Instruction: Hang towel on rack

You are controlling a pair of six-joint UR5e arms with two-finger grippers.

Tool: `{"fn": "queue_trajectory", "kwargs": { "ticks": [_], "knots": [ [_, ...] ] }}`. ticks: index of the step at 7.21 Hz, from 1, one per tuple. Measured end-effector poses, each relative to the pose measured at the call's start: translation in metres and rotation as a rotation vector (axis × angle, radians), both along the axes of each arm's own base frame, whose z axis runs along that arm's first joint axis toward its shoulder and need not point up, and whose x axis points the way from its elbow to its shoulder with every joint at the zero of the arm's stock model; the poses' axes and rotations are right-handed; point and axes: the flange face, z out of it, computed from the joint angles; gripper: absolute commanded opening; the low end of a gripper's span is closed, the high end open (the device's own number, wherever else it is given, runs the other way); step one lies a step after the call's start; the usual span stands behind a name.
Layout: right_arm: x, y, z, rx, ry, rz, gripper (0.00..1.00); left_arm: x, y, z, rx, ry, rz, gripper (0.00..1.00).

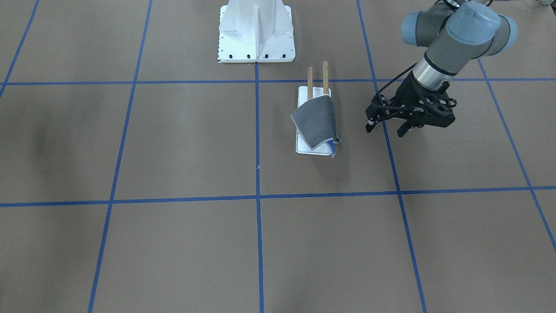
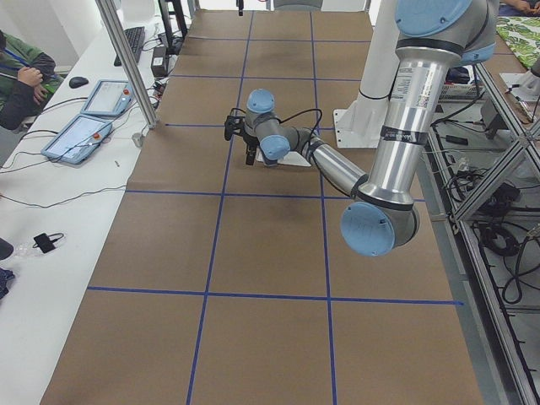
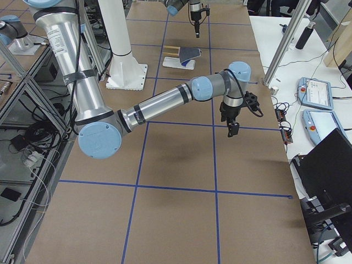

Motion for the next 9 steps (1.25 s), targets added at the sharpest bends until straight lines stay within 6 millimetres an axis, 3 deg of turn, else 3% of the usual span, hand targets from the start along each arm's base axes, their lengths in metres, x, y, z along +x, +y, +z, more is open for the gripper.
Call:
{"fn": "queue_trajectory", "kwargs": {
  "ticks": [2,4,6,7,9],
  "knots": [
    [0.033,0.037,0.064,-0.107,0.02,0.045,1.0,-0.061,-0.036,0.029,0.101,-0.181,0.07,0.99],
    [0.071,0.075,0.114,-0.19,0.028,0.105,1.0,-0.174,-0.078,0.076,0.152,-0.347,0.199,0.99],
    [0.092,0.094,0.136,-0.221,0.025,0.145,1.0,-0.285,-0.102,0.158,0.14,-0.342,0.29,0.99],
    [0.101,0.1,0.142,-0.232,0.024,0.161,1.0,-0.319,-0.104,0.198,0.124,-0.339,0.315,0.99],
    [0.111,0.11,0.15,-0.248,0.027,0.182,1.0,-0.375,-0.082,0.262,0.053,-0.34,0.271,0.99]
  ]
}}
